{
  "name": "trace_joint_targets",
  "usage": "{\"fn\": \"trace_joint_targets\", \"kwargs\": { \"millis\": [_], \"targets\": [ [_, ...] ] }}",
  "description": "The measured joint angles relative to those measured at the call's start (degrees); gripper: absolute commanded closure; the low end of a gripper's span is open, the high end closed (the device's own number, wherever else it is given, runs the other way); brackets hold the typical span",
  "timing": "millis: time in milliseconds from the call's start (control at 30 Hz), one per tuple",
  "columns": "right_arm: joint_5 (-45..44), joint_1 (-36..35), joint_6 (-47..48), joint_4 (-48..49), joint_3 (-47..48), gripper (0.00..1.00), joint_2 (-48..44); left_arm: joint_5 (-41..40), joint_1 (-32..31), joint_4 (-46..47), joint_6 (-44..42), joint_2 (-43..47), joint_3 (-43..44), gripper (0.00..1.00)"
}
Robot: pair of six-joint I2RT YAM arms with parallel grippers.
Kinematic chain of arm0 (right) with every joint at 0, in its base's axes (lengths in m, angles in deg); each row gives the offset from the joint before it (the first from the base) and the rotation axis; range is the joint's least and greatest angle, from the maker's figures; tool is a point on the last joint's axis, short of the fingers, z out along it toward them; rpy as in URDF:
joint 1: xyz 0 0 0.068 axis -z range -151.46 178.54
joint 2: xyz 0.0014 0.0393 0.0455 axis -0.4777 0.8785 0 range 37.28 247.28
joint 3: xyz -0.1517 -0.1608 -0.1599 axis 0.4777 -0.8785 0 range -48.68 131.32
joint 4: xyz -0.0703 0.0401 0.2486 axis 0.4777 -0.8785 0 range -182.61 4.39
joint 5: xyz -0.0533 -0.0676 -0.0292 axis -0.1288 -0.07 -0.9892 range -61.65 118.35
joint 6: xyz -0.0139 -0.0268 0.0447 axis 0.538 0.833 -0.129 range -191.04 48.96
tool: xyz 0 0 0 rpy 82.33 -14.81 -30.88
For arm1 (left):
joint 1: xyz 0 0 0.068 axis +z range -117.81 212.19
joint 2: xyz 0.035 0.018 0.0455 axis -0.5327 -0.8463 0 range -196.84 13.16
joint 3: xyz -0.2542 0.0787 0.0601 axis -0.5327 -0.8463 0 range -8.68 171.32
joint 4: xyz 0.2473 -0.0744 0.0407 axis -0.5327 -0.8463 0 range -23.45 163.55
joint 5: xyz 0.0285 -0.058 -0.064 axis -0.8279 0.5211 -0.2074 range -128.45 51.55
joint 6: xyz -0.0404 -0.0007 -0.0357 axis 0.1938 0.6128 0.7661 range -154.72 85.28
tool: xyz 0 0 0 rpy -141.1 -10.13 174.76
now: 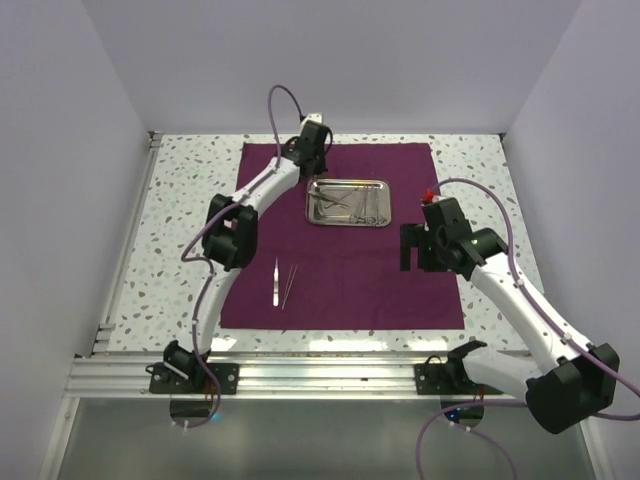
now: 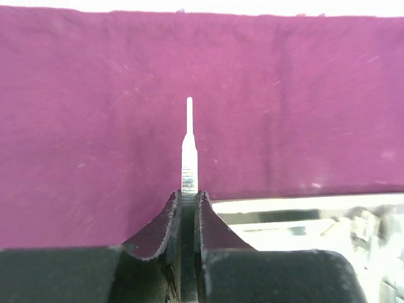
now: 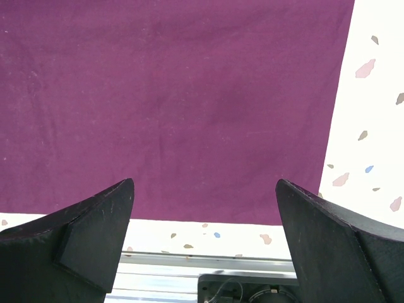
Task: Open and lay out the surgical kit
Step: Pick up the medical item from the container, then place the medical item in the surgical kit.
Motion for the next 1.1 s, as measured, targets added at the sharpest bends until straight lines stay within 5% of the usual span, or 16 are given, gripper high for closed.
{"fn": "trace_joint_targets", "kwargs": {
  "millis": [267,433,767,867,967,1100],
  "targets": [
    [0.1,0.0,-0.7,0.0,-0.3,0.02,-3.5,-5.6,-2.7,0.3,2.8,20.4,-13.1,1.0],
    [0.6,0.0,-1.9,-1.3,-0.2,0.02,-6.3,-9.5,-10.4,-1.5,10.2,31.7,-23.8,1.0],
    [3.7,0.0,-6.5,-9.6,2.9,0.02,-15.3,-10.3,-30.1,-9.6,32.3,35.1,-43.4,1.0],
    [4.6,0.0,-7.5,-11.9,3.0,0.02,-17.5,-9.5,-31.5,-9.6,36.6,35.1,-46.9,0.85],
    [4.7,0.0,-8.0,-13.9,3.0,0.02,-19.0,-8.8,-32.0,-9.2,39.3,35.0,-49.2,0.54],
    [4.7,0.0,-8.3,-15.6,3.0,0.02,-19.8,-7.2,-32.3,-7.7,41.3,34.7,-51.0,0.42]
  ]
}}
